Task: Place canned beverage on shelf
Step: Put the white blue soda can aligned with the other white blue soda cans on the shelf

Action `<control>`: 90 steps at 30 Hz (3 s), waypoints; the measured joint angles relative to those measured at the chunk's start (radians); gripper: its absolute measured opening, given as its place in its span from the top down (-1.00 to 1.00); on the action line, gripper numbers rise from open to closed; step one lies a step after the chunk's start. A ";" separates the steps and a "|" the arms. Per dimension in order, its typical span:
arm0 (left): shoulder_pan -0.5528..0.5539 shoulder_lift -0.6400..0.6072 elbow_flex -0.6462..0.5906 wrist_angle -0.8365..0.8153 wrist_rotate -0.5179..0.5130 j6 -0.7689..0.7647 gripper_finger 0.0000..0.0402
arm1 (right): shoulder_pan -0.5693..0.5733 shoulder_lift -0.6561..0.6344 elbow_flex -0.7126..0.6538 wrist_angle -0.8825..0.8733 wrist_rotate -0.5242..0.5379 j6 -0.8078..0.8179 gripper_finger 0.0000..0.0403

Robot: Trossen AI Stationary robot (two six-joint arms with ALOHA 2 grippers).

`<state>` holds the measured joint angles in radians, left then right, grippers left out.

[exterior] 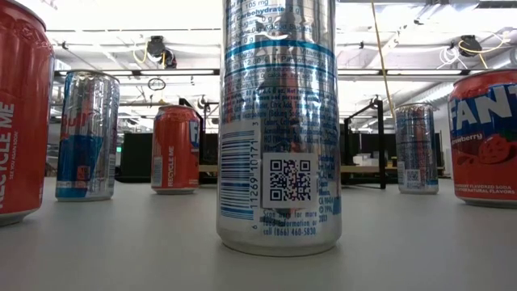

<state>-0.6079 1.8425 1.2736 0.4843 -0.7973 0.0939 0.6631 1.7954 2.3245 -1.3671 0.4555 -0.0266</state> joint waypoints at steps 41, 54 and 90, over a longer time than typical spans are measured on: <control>0.025 0.000 0.000 0.007 -0.125 0.025 -0.83 | -0.070 0.001 0.000 0.079 -0.093 -0.019 -0.16; 0.023 0.000 0.000 0.003 -0.082 0.036 -0.16 | -0.070 0.001 0.000 0.098 -0.108 -0.037 -0.16; -0.015 0.002 -0.001 0.049 0.260 -0.010 -0.17 | -0.023 -0.040 0.001 0.056 -0.304 0.044 -0.74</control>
<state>-0.6231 1.8450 1.2724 0.5333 -0.5370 0.0841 0.6400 1.7555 2.3257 -1.3110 0.1520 0.0170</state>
